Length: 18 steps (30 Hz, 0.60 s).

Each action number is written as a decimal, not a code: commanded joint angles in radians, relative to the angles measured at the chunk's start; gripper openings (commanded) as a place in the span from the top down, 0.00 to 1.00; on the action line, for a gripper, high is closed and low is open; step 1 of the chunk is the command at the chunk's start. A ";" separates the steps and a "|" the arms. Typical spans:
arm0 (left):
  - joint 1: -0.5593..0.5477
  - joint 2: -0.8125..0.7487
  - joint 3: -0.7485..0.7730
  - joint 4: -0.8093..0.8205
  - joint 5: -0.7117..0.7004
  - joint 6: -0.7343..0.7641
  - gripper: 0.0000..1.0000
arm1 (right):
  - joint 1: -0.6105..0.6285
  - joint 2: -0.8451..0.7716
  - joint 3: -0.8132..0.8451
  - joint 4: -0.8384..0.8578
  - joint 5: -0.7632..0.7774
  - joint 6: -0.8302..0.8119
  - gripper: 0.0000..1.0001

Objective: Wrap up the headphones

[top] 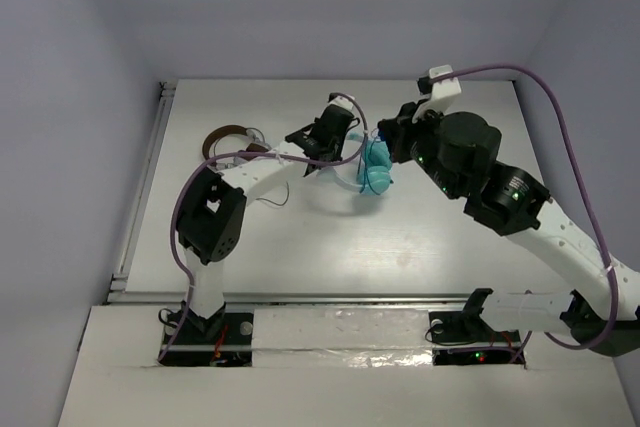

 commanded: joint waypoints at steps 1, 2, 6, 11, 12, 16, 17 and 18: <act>-0.015 -0.112 -0.028 0.048 0.085 -0.087 1.00 | -0.039 -0.003 0.057 0.094 0.046 -0.041 1.00; -0.024 -0.120 -0.048 0.046 0.102 -0.098 1.00 | -0.058 -0.003 0.056 0.100 0.046 -0.041 1.00; -0.024 -0.192 -0.126 0.082 0.177 -0.156 1.00 | -0.113 -0.012 0.019 0.140 0.012 -0.032 1.00; -0.033 -0.252 -0.235 0.115 0.230 -0.196 1.00 | -0.193 0.003 -0.012 0.169 -0.052 -0.026 1.00; -0.046 -0.276 -0.252 0.132 0.230 -0.198 1.00 | -0.202 0.014 -0.015 0.181 -0.059 -0.024 1.00; -0.072 -0.341 -0.325 0.154 0.240 -0.187 1.00 | -0.234 0.046 -0.027 0.206 -0.094 -0.024 1.00; -0.081 -0.355 -0.351 0.155 0.249 -0.182 1.00 | -0.245 0.054 -0.032 0.211 -0.097 -0.023 1.00; -0.081 -0.384 -0.365 0.163 0.262 -0.170 1.00 | -0.254 0.061 -0.035 0.220 -0.100 -0.024 1.00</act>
